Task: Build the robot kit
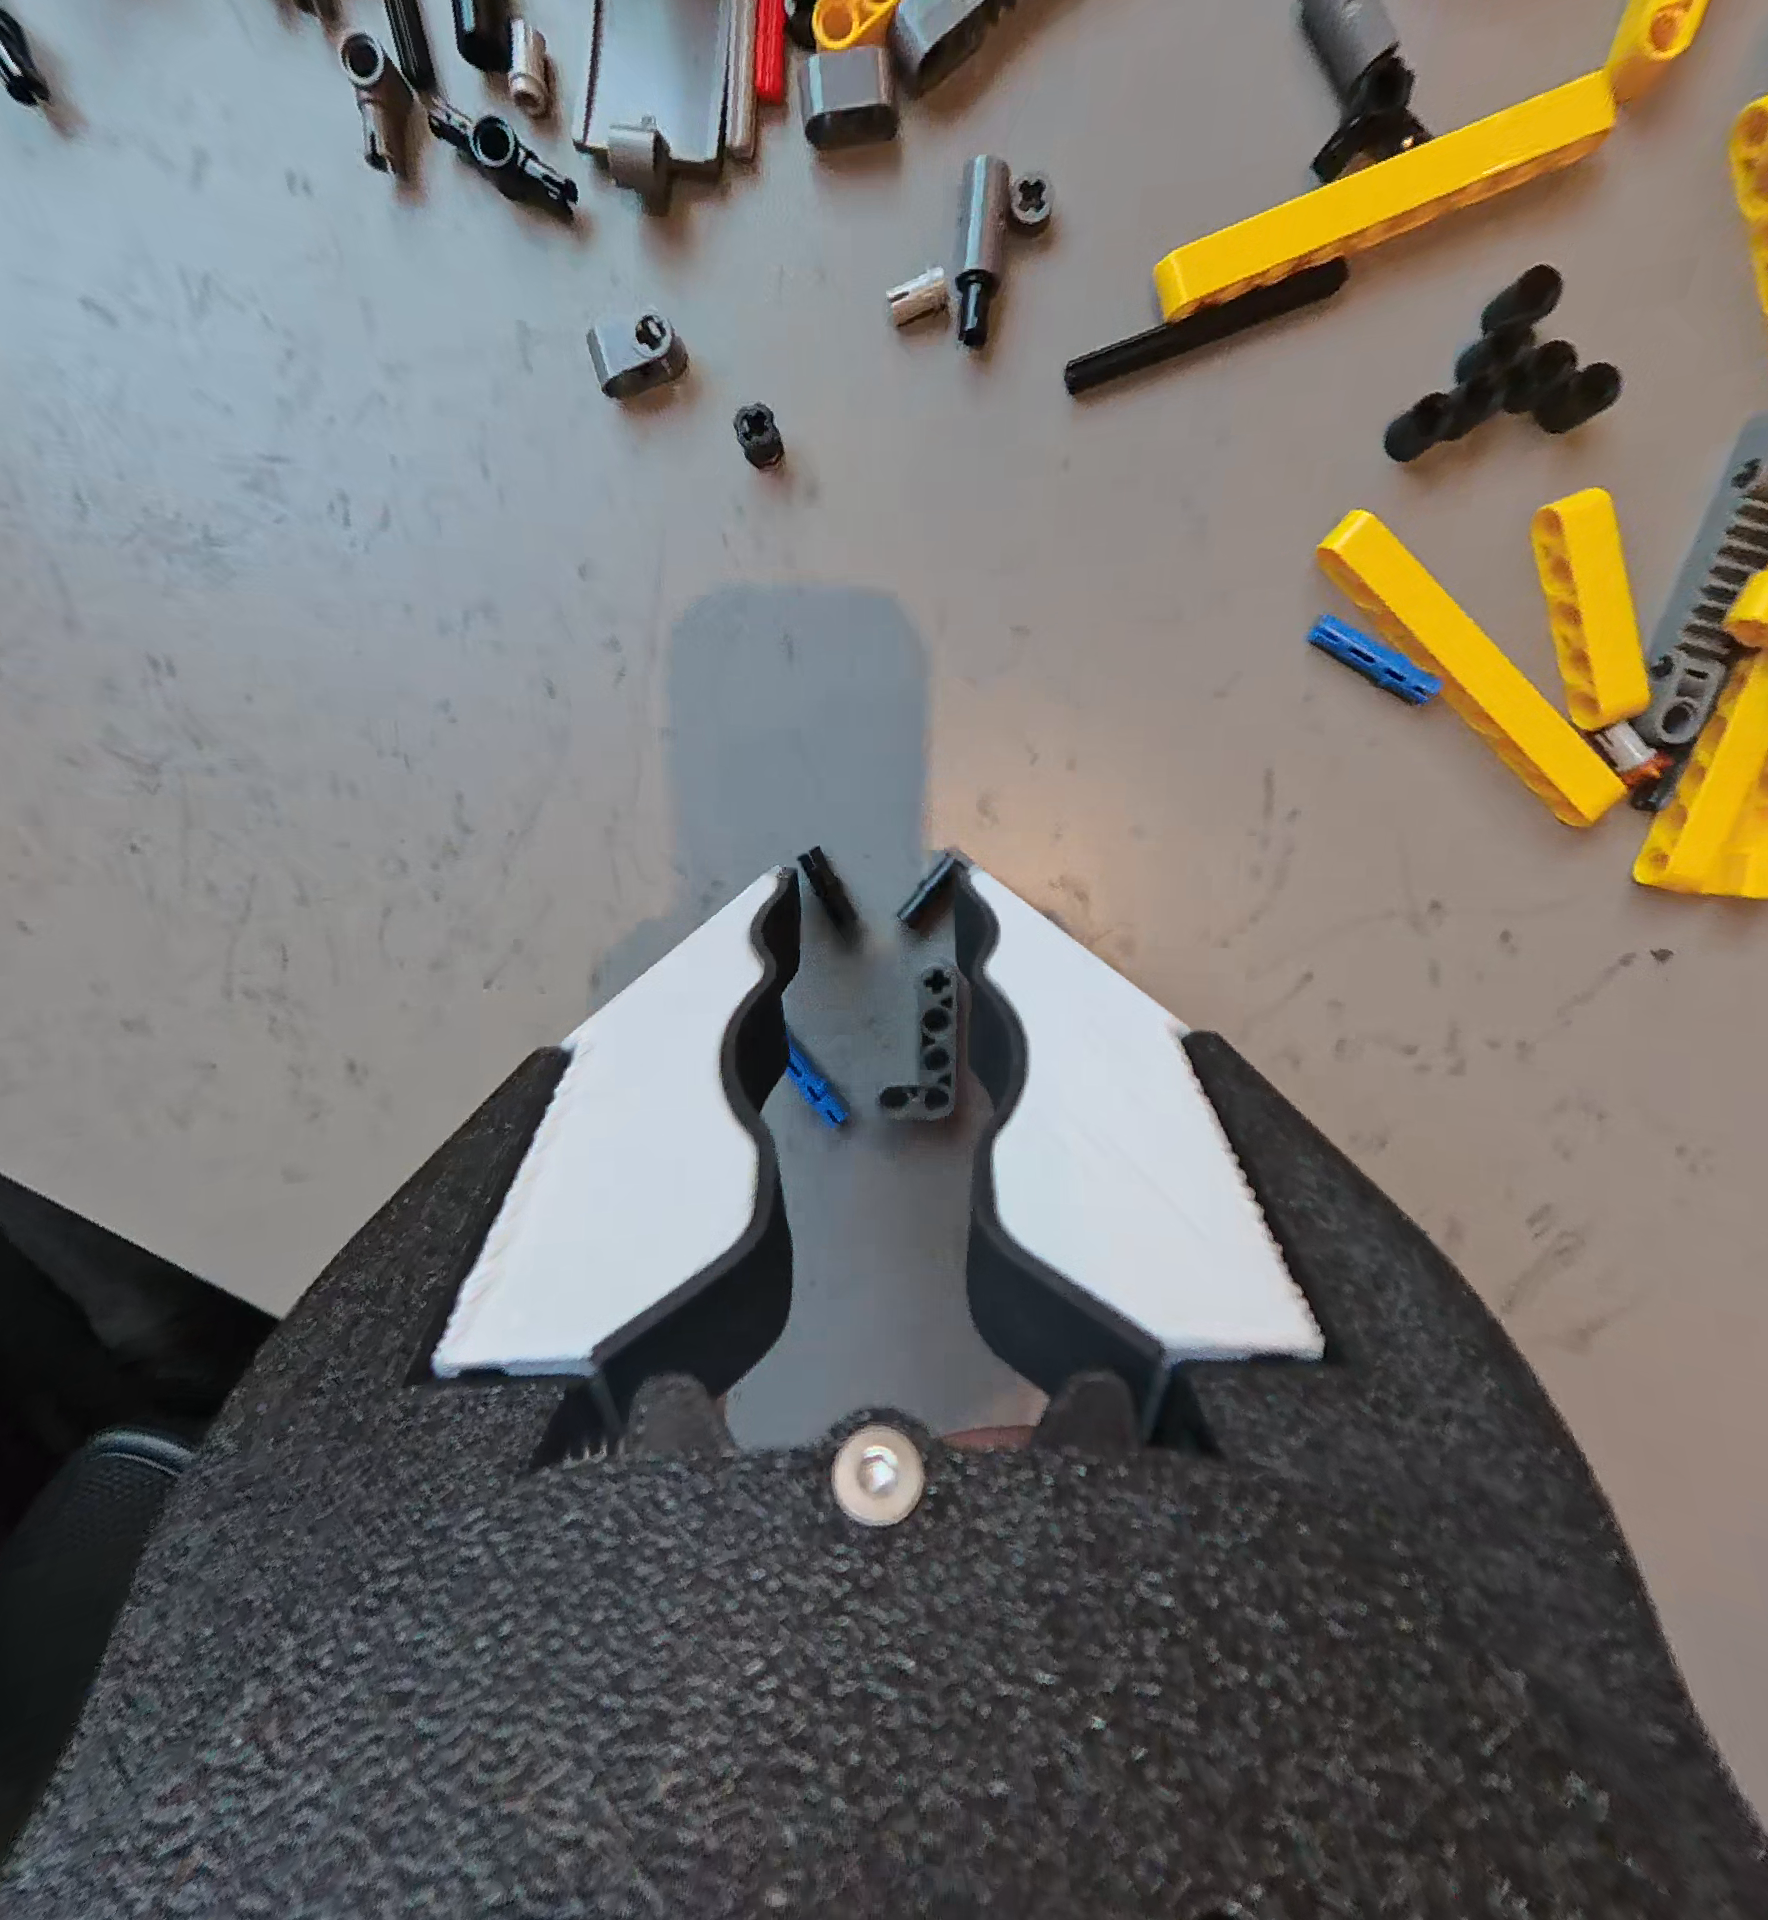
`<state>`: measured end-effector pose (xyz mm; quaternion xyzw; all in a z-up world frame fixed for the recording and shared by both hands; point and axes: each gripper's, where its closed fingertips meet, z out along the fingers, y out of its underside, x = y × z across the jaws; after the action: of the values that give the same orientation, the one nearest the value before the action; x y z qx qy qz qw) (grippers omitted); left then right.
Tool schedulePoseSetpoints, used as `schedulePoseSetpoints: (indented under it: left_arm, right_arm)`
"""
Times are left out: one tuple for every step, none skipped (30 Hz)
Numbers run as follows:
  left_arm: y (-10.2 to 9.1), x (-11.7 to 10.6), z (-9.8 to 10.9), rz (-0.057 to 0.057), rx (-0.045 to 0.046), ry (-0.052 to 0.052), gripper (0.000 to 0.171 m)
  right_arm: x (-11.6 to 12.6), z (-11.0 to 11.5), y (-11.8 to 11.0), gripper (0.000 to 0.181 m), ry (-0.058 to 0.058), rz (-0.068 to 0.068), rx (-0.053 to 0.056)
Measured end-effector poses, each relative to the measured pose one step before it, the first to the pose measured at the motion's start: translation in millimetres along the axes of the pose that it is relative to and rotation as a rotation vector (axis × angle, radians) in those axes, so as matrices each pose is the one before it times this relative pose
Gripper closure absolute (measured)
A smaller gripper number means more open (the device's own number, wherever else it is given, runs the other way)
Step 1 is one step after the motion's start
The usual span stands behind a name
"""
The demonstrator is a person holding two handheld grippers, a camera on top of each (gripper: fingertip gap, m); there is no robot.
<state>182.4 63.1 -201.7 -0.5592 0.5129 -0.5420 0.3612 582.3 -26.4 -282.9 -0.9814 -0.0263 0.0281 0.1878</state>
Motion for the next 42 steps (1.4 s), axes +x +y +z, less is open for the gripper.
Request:
schedulePoseSetpoints:
  left_arm:
    - [-0.05, 0.01, 0.0, -0.0005, 0.00024, 0.0006, 0.154]
    - [-0.05, 0.02, -0.09, -0.0004, 0.00033, 0.0006, 0.154]
    - [-0.08, 0.04, -0.07, -0.0002, 0.00056, 0.0008, 0.154]
    - [-0.03, 0.1, -0.07, -0.0003, 0.00034, 0.0005, 0.154]
    - [0.0, 0.0, 0.06, -0.0002, -0.00032, 0.0006, 0.154]
    - [-0.01, 0.02, 0.01, 0.0001, 0.00007, 0.0002, 0.154]
    - [0.0, 0.0, 0.0, 0.0003, 0.0, 0.0001, 0.154]
    - [0.07, 0.01, 0.05, 0.0, -0.00063, 0.0001, 0.154]
    - [0.03, 0.04, -0.02, 0.0, -0.00023, 0.0003, 0.154]
    - [-0.05, 0.02, 0.02, 0.0, 0.00035, 0.0002, 0.154]
    - [-0.01, 0.01, -0.08, 0.0001, 0.00018, 0.0, 0.154]
    - [-0.02, -0.1, -0.02, 0.0, -0.00001, 0.0, 0.154]
    - [0.02, 0.0, 0.08, -0.0002, -0.00028, -0.0001, 0.154]
    - [0.04, -0.03, -0.02, 0.0, -0.00027, -0.0002, 0.154]
    - [-0.01, -0.04, 0.01, 0.0002, 0.00008, -0.0002, 0.154]
    - [0.01, -0.03, 0.0, 0.0, -0.00006, -0.0002, 0.154]
    - [0.03, -0.04, 0.07, -0.0001, -0.00037, -0.0002, 0.154]
    - [0.04, -0.02, -0.02, 0.0, -0.00031, -0.0002, 0.154]
    - [0.15, -0.05, 0.08, -0.0001, -0.00052, -0.0001, 0.154]
    - [0.05, -0.06, 0.07, 0.0, -0.00046, -0.0003, 0.154]
    - [0.01, -0.06, -0.01, 0.0002, -0.0001, -0.0003, 0.154]
    - [0.01, -0.04, 0.0, 0.0, -0.00004, -0.0003, 0.154]
    - [0.02, -0.03, -0.01, 0.0, -0.00016, -0.0002, 0.154]
    - [0.01, -0.01, -0.01, -0.0001, -0.00009, -0.0001, 0.154]
    - [0.0, 0.02, 0.0, -0.0002, -0.00002, 0.0001, 0.154]
    - [0.0, 0.01, 0.0, 0.0001, -0.00002, 0.0001, 0.154]
    - [-0.01, -0.01, -0.08, 0.0003, 0.00022, 0.0, 0.154]
    - [-0.01, -0.04, 0.09, 0.0001, -0.00005, -0.0001, 0.154]
    - [0.09, -0.03, 0.05, 0.0002, -0.00074, 0.0, 0.154]
    - [0.09, 0.03, 0.07, 0.0006, -0.00065, -0.0001, 0.154]
    - [0.05, 0.12, 0.03, 0.0009, -0.00008, 0.0, 0.154]
    - [-0.03, 0.14, 0.0, 0.0011, -0.00017, 0.0, 0.154]
    - [0.08, 0.01, -0.01, 0.0008, -0.00041, -0.0002, 0.154]
    - [0.12, 0.02, 0.03, 0.0003, -0.00004, -0.0002, 0.154]
    - [-0.01, 0.0, 0.03, 0.0003, 0.00022, -0.0005, 0.154]
    - [-0.01, -0.17, 0.07, -0.0003, -0.00023, -0.0006, 0.154]
    - [0.09, -0.03, 0.04, -0.0006, -0.00079, -0.0005, 0.154]
    - [0.04, -0.07, 0.07, -0.0002, -0.0004, -0.0005, 0.154]
    - [-0.02, -0.1, 0.01, 0.0001, 0.00014, -0.0007, 0.154]
    - [-0.02, -0.09, 0.01, 0.0, 0.00015, -0.0007, 0.154]
    - [0.03, 0.01, 0.01, 0.0001, -0.00006, -0.0005, 0.154]
    - [-0.03, 0.04, -0.05, 0.0006, 0.00052, -0.0002, 0.154]
  right_arm:
    - [-1.31, 2.63, -0.22, 0.152, -0.0045, 0.0, -0.0049]
    - [-1.37, 2.05, 0.38, 0.155, -0.0065, 0.0007, -0.0054]
    - [-0.51, 0.09, -1.01, 0.159, -0.0012, -0.0026, 0.006]
    - [-2.0, -0.05, 0.9, 0.167, -0.0114, -0.0042, -0.0039]
    - [-2.07, -0.2, 0.38, 0.171, -0.0101, -0.0014, 0.0008]
    - [-1.87, -0.28, 0.92, 0.175, -0.0072, -0.0057, -0.001]
    - [-1.63, -0.59, 1.46, 0.178, -0.0045, -0.0072, -0.0026]
    - [-1.2, -0.59, 1.64, 0.18, -0.0019, -0.0041, -0.0036]
    - [-0.67, -0.6, 1.65, 0.181, 0.0002, -0.0007, -0.0021]
    - [0.13, -0.67, 1.26, 0.18, 0.0033, 0.0008, 0.0004]
    - [0.97, -0.81, 0.8, 0.18, 0.0072, 0.0021, 0.0025]
    - [1.6, -0.78, 1.03, 0.177, 0.0082, 0.0044, 0.0003]
    - [1.35, -0.85, 1.2, 0.175, 0.0062, 0.004, -0.0009]
    - [1.0, -1.21, 1.13, 0.173, 0.0053, 0.0024, 0.0004]
    - [0.83, -1.3, 1.13, 0.173, 0.0045, 0.0019, 0.0007]
    - [0.8, -1.25, 2.15, 0.174, 0.0056, 0.0006, -0.0054]
    - [2.24, -1.02, 2.99, 0.174, 0.0155, -0.0025, -0.0107]
    - [2.17, -1.19, 2.31, 0.174, 0.0171, -0.0042, -0.0065]
    - [-0.14, -1.57, 0.94, 0.173, 0.0032, -0.0021, 0.0016]
    - [-1.78, -2.27, -0.58, 0.172, -0.0062, 0.001, 0.0092]
    - [-1.08, -3.18, -1.4, 0.171, 0.0004, 0.0005, 0.0131]
    - [-0.55, -3.82, -1.47, 0.17, 0.0052, -0.0036, 0.0128]
    - [-0.51, -4.09, -1.25, 0.17, 0.0072, -0.0053, 0.0097]
    - [-0.74, -3.92, -1.26, 0.169, 0.0075, -0.0051, 0.0085]
    - [-2.42, -3.54, -1.23, 0.168, 0.0011, -0.0077, 0.0085]
    - [-5.5, -2.64, -0.46, 0.169, -0.013, -0.0162, 0.0051]
    - [-7.28, -1.2, 1.99, 0.171, -0.0206, -0.0274, -0.0079]
    - [-4.81, 0.43, 5.18, 0.174, -0.0057, -0.0325, -0.0248]
    - [-1.25, 1.8, 6.62, 0.176, 0.0122, -0.0263, -0.0329]
    - [0.07, 2.66, 6.15, 0.177, 0.0113, -0.0111, -0.0303]
    - [-0.75, 3.12, 4.19, 0.178, -0.003, 0.0027, -0.0174]
    - [-1.88, 2.92, 2.3, 0.179, -0.0148, 0.0069, -0.005]
    - [-0.71, 2.66, 1.05, 0.179, -0.0077, 0.0059, 0.0015]
    - [0.96, 2.18, 0.62, 0.179, 0.0022, 0.0056, 0.0022]
    - [1.2, 1.69, -0.26, 0.179, 0.0033, 0.0067, 0.0049]
    - [1.46, 1.29, -1.01, 0.179, 0.0033, 0.009, 0.0086]
    - [2.42, 0.96, -1.29, 0.179, 0.0074, 0.0127, 0.0083]
    - [2.61, 0.55, -1.0, 0.178, 0.0075, 0.0136, 0.0078]
    - [1.65, 0.33, -0.73, 0.178, 0.0021, 0.0103, 0.0069]
    - [0.31, -0.24, -0.87, 0.177, -0.0022, 0.006, 0.0088]
    - [-0.56, -0.69, -1.1, 0.177, -0.0036, 0.0027, 0.0098]
    - [-0.06, -1.45, -1.88, 0.177, 0.0048, 0.0024, 0.0122]
